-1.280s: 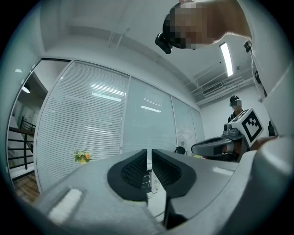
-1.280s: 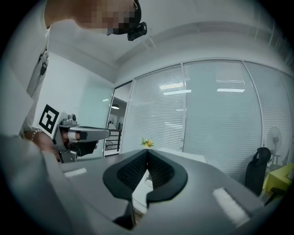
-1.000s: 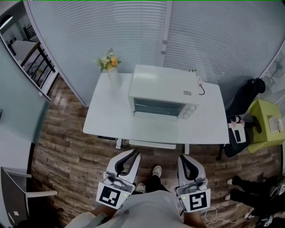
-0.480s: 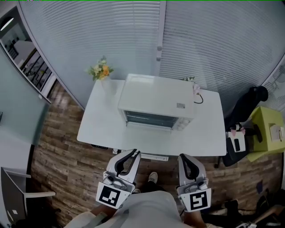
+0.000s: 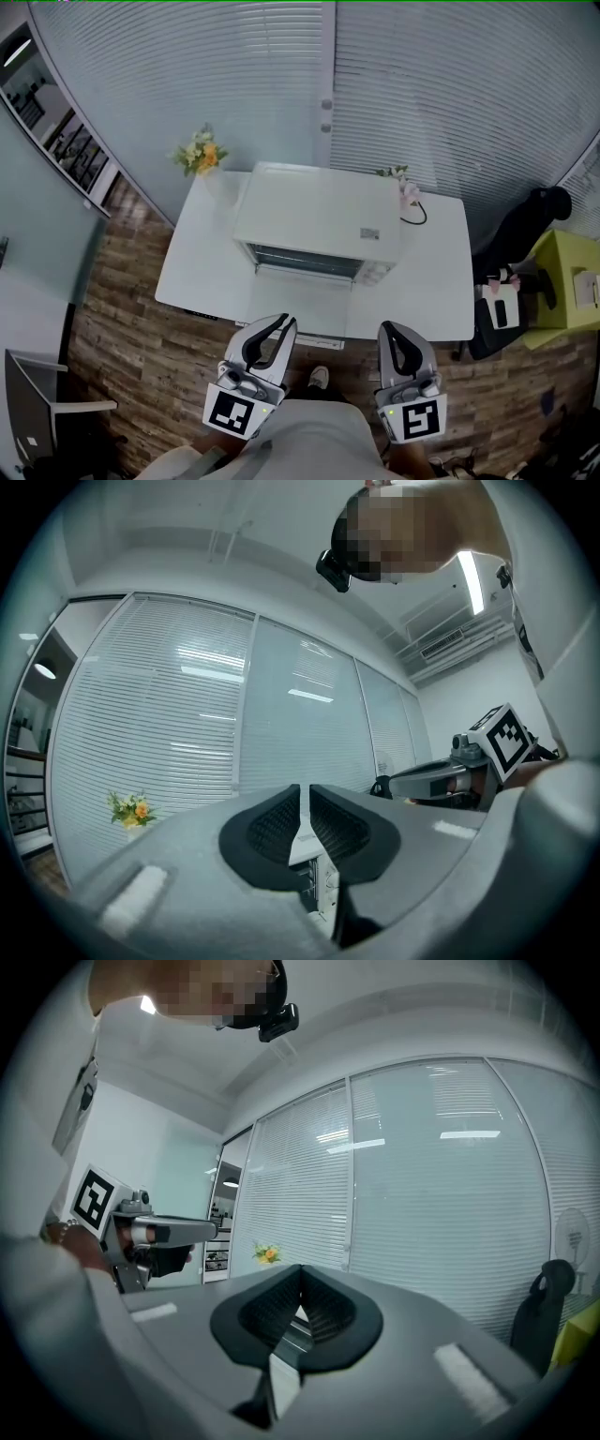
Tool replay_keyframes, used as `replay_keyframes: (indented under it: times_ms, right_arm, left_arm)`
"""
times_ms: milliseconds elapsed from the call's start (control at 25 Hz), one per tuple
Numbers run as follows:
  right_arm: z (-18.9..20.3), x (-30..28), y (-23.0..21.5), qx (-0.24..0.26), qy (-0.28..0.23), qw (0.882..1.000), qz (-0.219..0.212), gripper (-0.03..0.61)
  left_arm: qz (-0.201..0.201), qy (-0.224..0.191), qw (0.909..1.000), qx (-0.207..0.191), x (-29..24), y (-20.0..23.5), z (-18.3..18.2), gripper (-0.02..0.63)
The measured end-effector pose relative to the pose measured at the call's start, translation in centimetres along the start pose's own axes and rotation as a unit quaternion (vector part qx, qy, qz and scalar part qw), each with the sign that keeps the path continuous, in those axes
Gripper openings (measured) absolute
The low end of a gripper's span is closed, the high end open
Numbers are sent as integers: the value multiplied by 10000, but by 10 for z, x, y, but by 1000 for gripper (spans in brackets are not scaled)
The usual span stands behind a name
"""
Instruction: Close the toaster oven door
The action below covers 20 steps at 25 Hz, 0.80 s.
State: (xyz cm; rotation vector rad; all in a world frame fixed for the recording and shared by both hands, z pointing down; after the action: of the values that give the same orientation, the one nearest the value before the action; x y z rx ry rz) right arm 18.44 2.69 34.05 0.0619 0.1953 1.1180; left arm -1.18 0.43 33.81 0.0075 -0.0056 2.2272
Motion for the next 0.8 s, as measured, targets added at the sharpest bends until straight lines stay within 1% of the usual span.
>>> replay_keyframes:
  times_ms: [240, 440, 800]
  right_arm:
    - [4, -9, -5, -124, 51, 9999, -39, 5]
    - [0, -21, 3, -27, 53, 9999, -85, 5]
    - [-18, -50, 9, 48, 9, 9999, 121, 5]
  left_arm:
    - [-28, 87, 10000, 34, -11, 5, 9, 35]
    - [-47, 68, 10000, 52, -11, 19, 7, 35]
    - [152, 33, 9999, 73, -26, 53, 6, 35]
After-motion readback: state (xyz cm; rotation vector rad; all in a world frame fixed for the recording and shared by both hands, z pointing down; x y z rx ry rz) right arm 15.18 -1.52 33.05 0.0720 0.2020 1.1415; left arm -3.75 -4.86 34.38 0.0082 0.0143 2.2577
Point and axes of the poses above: the fingertips, and each gripper's own axes: x backward along the fingers, y to its left, z out of its underside, the point moved 5 cm from there along x, backward along the fingers, and after that the axes turned 4 degrees about y, right-handed, at the moved point
